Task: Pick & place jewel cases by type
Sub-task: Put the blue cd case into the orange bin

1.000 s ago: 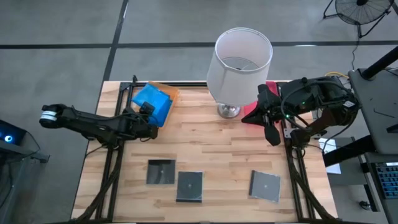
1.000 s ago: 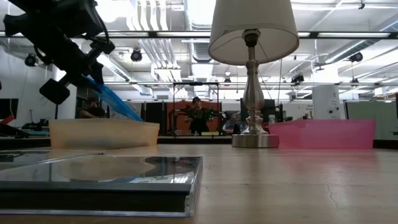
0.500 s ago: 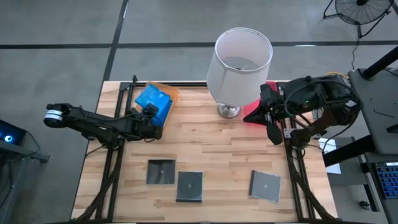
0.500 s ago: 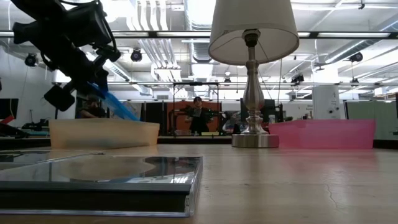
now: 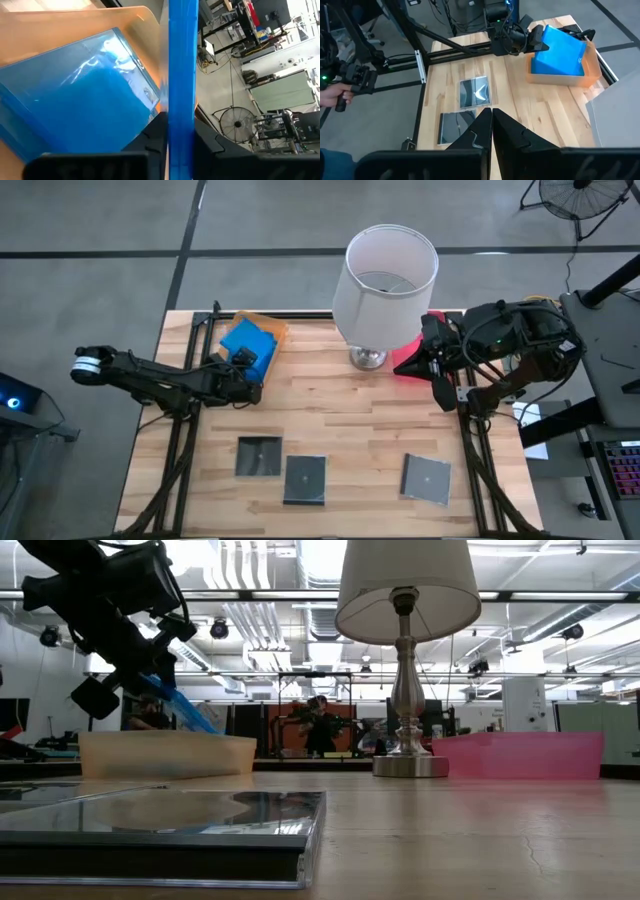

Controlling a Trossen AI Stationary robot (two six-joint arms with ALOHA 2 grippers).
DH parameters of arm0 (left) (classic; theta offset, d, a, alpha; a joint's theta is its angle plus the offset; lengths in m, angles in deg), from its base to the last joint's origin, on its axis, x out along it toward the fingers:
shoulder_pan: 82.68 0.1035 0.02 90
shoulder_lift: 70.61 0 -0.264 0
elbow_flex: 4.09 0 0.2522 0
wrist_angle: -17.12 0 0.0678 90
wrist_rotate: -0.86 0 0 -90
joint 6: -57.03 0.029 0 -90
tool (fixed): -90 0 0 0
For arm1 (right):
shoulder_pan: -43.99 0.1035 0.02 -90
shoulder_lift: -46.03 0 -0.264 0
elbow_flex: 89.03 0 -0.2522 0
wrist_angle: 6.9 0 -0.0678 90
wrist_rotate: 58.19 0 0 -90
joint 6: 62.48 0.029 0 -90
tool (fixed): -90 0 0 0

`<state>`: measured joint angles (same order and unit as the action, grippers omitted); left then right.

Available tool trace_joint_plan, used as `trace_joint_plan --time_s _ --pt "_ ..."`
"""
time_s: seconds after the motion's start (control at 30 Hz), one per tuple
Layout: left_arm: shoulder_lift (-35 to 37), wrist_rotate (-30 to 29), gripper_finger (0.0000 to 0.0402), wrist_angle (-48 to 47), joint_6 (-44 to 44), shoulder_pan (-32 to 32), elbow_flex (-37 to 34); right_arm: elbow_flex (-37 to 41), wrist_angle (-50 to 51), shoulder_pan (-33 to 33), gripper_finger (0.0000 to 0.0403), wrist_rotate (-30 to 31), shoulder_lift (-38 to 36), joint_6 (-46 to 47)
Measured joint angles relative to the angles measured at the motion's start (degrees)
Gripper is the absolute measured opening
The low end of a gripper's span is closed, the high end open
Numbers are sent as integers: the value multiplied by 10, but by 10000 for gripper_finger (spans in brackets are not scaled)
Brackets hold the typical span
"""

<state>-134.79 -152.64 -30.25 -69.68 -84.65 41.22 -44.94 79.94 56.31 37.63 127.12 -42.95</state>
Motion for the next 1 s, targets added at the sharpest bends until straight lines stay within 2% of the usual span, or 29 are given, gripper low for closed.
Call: trace_joint_plan --time_s 0.3,0.77,1.0 --pt "0 14 77 2 7 0 0 0 0 0 8 2 -5 0" --pt "10 62 78 26 7 -28 0 0 -1 0 8 2 -7 0" --pt "42 72 78 -26 1 -46 0 0 -1 0 8 2 -9 0"
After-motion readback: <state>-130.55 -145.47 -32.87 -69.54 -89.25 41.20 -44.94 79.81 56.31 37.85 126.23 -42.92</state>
